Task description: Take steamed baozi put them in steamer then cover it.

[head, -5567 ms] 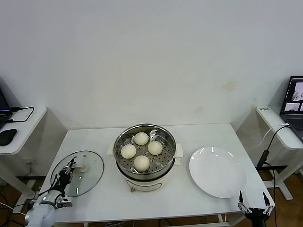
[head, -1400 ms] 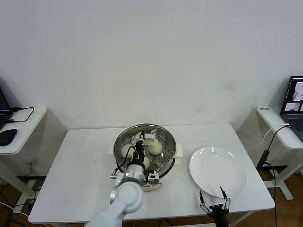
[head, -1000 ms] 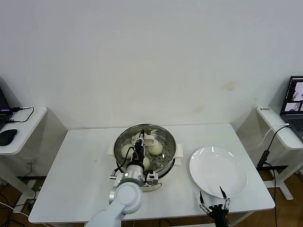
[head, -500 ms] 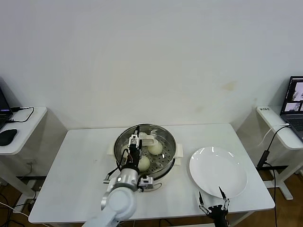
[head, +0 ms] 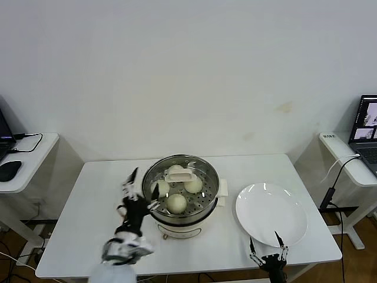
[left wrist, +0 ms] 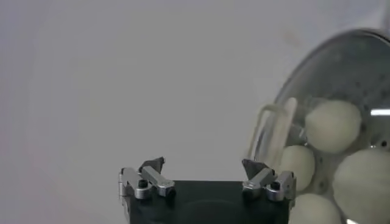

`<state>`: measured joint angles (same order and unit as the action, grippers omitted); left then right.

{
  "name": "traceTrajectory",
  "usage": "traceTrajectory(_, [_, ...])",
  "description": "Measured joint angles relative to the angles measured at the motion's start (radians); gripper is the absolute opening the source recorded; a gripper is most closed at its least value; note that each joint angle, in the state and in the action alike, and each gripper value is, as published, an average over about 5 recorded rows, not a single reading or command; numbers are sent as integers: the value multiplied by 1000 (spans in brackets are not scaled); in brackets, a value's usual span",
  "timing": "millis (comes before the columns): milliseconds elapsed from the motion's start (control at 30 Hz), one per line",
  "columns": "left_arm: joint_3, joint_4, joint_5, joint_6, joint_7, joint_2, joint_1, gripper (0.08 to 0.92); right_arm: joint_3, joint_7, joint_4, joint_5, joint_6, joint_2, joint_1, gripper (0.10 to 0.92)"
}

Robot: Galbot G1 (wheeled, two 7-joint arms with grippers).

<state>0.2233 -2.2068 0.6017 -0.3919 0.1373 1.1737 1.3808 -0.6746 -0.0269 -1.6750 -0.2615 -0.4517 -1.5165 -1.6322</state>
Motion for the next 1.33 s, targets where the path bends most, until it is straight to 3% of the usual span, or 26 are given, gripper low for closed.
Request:
traceTrajectory(267, [191,-20,-471,222,98,36,225,823,12,-31,-28,59,20,28,-16,823])
traceTrajectory(500, [258,18,-660,387,114,89,343,823,21,-93,-77,146,67,52,-48,823])
traceTrajectory(833, [298,94,-744,523,96,166,426,823,28,-142,-155,243,154,72,-71,823])
traceTrajectory(1333, [324,164,-771,597,66,198,442,823,42,-145,-215,312,260,77,-72,823])
